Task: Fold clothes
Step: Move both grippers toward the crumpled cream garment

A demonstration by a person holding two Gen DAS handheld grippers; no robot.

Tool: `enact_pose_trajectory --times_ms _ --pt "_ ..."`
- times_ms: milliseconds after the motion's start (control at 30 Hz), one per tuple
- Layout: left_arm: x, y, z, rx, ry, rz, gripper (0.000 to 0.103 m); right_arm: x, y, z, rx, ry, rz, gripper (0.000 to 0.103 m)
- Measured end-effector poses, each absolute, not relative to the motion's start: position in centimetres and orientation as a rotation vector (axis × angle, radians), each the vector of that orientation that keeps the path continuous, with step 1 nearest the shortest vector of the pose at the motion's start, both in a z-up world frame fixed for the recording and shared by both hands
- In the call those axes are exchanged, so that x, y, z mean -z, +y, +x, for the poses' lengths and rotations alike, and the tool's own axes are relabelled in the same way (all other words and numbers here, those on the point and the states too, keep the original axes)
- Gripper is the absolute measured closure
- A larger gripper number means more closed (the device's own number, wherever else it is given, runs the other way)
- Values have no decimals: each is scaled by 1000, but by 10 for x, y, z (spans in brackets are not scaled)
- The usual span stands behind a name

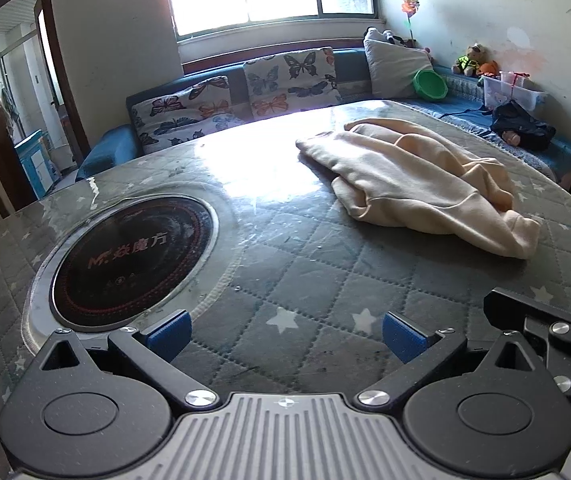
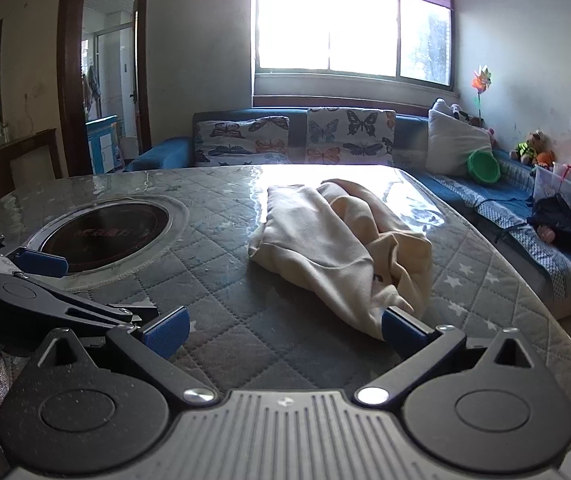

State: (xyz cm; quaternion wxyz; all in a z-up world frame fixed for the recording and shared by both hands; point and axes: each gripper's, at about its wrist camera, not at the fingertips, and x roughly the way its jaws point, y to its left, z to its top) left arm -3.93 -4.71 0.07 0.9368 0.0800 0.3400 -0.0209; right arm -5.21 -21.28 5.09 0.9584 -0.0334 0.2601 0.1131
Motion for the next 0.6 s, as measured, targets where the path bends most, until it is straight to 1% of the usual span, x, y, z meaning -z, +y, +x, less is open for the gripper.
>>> enact_pose_trajectory --times_ms 600 --pt "5 -55 -30 91 718 165 0 -53 -219 -54 -175 579 -56 0"
